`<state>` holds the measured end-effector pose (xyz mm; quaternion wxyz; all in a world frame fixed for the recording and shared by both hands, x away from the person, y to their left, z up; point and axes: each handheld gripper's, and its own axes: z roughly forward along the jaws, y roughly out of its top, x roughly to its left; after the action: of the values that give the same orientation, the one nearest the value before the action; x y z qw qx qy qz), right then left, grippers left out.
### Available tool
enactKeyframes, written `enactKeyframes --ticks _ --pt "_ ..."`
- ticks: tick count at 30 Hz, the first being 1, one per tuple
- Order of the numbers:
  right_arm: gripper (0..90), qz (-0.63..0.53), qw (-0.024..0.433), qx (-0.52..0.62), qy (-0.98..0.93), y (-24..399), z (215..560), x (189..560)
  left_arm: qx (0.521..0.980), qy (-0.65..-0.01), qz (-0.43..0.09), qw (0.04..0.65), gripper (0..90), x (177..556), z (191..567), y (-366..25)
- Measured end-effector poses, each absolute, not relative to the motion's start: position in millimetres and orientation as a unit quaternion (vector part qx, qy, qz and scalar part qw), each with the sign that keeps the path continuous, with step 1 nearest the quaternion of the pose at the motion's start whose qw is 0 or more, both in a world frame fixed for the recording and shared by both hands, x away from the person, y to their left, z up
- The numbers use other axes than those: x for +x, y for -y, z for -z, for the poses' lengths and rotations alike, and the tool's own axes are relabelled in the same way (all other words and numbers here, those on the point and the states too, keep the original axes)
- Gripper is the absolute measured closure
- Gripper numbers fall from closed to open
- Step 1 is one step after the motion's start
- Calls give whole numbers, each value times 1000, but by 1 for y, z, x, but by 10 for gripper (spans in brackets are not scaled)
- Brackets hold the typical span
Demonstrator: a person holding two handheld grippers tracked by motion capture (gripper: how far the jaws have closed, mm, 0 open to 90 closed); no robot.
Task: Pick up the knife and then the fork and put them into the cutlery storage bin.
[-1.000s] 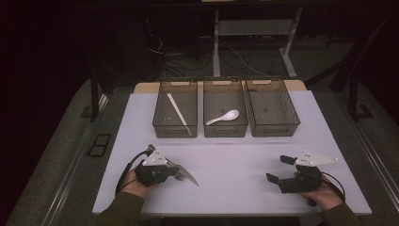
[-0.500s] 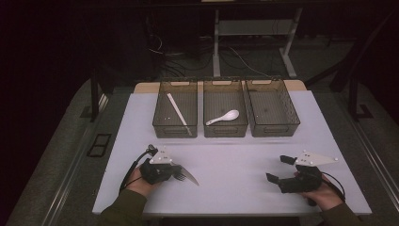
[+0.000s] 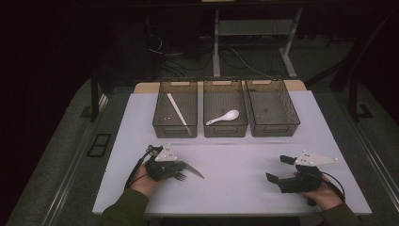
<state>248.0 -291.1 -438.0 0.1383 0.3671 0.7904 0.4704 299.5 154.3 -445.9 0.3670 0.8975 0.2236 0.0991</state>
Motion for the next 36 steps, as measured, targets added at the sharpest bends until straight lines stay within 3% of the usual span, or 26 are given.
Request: enactKeyframes --ticks 36 --pt "108 -469 136 368 -791 291 439 249 894 -226 -114 370 891 351 449 -120"
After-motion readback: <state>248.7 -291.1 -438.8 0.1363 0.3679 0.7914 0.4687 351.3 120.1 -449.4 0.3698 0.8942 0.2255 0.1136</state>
